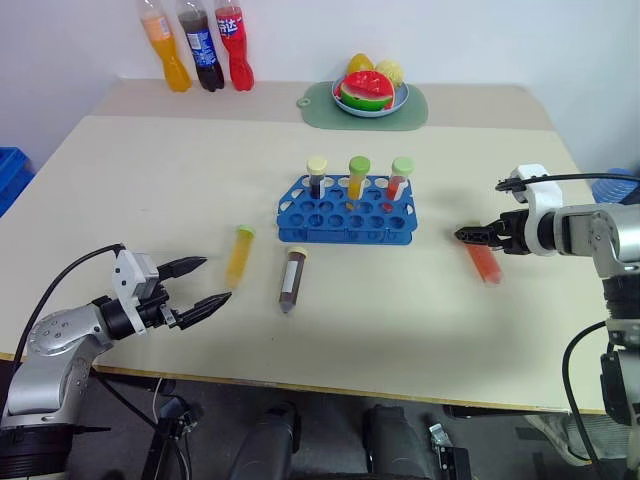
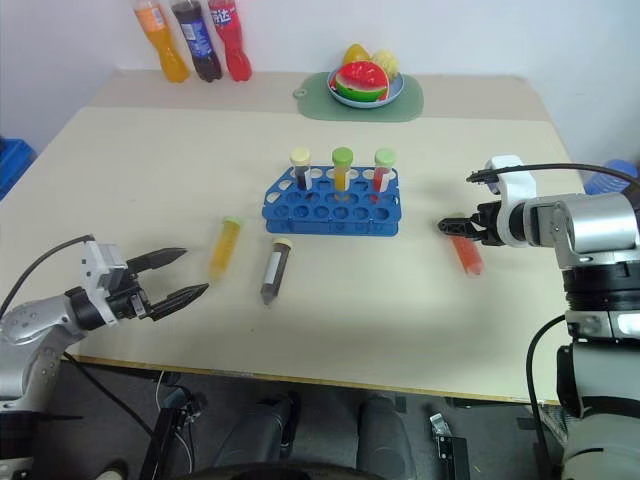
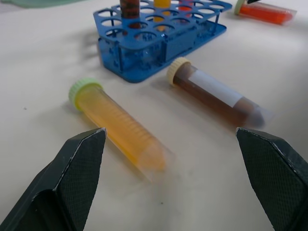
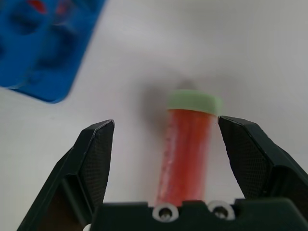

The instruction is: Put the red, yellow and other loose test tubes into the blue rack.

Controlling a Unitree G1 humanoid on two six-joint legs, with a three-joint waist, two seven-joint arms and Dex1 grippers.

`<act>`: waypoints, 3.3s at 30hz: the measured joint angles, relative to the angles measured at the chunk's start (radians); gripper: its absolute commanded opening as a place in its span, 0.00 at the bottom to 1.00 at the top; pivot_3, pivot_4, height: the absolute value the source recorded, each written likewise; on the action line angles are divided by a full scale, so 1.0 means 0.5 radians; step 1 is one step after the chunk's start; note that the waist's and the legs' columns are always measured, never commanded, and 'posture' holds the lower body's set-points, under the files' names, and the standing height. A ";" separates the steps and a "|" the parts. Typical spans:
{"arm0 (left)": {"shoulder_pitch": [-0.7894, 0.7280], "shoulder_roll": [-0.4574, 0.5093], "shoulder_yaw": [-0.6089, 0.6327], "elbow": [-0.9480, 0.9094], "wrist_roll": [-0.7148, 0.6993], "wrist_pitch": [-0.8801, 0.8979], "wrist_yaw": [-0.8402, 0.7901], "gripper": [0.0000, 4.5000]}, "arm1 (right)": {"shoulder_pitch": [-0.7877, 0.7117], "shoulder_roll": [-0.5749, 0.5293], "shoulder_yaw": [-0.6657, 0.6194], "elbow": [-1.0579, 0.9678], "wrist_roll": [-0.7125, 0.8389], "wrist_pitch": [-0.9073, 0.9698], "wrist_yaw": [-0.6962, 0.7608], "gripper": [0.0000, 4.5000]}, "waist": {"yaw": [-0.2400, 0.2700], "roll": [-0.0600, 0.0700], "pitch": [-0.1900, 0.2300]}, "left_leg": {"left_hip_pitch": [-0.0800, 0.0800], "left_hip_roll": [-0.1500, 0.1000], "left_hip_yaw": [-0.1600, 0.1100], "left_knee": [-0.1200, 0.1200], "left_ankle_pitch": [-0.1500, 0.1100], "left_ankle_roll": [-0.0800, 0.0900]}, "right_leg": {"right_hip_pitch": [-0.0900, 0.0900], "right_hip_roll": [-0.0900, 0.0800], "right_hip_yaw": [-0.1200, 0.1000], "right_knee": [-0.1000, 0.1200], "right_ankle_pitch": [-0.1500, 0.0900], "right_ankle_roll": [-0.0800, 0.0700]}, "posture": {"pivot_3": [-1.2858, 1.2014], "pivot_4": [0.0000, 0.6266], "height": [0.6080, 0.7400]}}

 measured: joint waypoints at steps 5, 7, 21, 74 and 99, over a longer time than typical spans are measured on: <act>0.068 -0.018 0.002 -0.118 -0.036 0.052 0.043 1.00 | -0.147 0.043 0.203 0.265 -0.121 -0.045 0.075 0.85 | -0.008 0.000 0.000 | 0.000 0.000 0.001 0.000 0.000 0.000 | -0.001 0.000 0.001 0.001 0.001 0.000 | 0.52 0.24 1.00; 0.101 -0.019 0.002 -0.148 -0.045 0.063 0.058 1.00 | -0.209 0.046 0.281 0.348 -0.177 -0.089 0.130 0.85 | -0.010 0.000 0.000 | 0.000 0.000 0.001 0.001 0.000 -0.001 | -0.001 0.001 0.001 0.002 0.002 0.000 | 0.52 0.24 1.00; 0.197 -0.056 0.003 -0.248 -0.058 0.088 0.138 1.00 | -0.121 -0.034 0.540 0.343 -0.554 -0.803 0.480 0.18 | -0.047 -0.001 -0.001 | 0.001 0.000 0.001 0.004 0.001 -0.002 | 0.000 0.002 0.001 0.004 0.004 0.000 | 0.52 0.24 1.00; 0.053 -0.108 -0.086 -0.151 -0.031 0.076 0.174 1.00 | 0.355 1.276 -0.333 0.631 -0.229 -2.866 -0.053 0.99 | -0.099 -0.005 -0.006 | 0.031 0.013 0.008 -0.003 0.006 -0.010 | 0.007 0.013 0.012 0.022 0.010 -0.008 | 0.52 0.24 1.00; 0.021 -0.219 -0.120 -0.143 -0.010 0.068 0.188 1.00 | 0.462 0.960 -0.267 -0.180 -0.017 -2.004 0.152 0.99 | -0.085 -0.005 -0.006 | 0.031 0.014 0.009 -0.003 0.006 -0.010 | 0.008 0.013 0.012 0.021 0.010 -0.008 | 0.52 0.24 1.00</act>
